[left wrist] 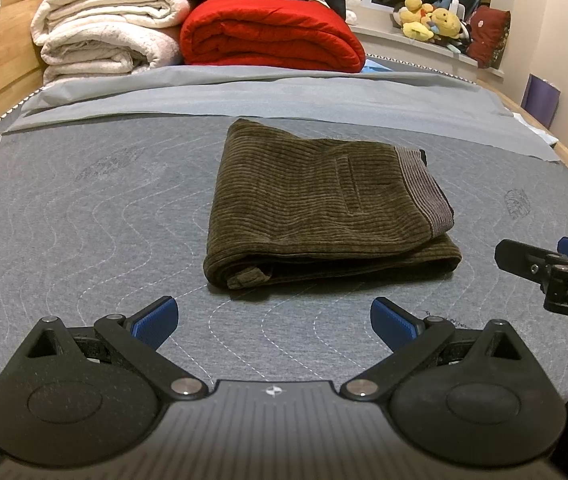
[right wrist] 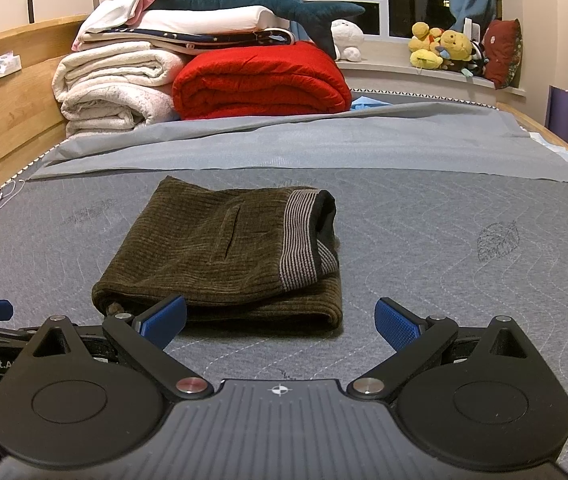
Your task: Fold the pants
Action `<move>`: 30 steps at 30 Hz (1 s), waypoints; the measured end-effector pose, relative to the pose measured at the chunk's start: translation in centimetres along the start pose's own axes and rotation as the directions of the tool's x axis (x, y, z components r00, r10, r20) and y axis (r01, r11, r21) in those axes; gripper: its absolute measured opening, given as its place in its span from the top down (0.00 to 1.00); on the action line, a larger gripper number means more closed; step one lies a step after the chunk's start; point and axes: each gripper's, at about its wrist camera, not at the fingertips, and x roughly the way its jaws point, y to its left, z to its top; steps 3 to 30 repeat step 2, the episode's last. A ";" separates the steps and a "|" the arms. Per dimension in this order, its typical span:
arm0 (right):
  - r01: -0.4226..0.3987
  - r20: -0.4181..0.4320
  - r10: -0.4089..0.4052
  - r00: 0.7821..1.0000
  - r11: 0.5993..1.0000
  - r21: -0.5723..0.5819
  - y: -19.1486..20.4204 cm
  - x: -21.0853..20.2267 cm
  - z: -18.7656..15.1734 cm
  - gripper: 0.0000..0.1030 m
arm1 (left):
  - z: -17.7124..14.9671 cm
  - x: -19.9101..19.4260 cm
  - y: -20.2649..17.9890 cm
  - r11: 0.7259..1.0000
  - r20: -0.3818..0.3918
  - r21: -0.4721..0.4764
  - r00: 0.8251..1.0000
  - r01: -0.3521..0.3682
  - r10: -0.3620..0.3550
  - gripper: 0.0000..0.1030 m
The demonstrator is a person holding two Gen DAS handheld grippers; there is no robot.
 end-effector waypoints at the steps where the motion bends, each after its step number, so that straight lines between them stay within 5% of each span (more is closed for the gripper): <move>1: 0.001 -0.001 -0.001 1.000 1.000 0.001 0.0 0.0 0.0 0.03 | 0.0 0.0 0.0 1.000 0.000 0.000 1.000 0.001 -0.001 0.01; 30: 0.002 -0.002 -0.002 1.000 1.000 0.003 0.0 0.0 0.0 0.03 | 0.0 0.0 0.0 1.000 -0.001 0.000 1.000 -0.001 0.001 0.01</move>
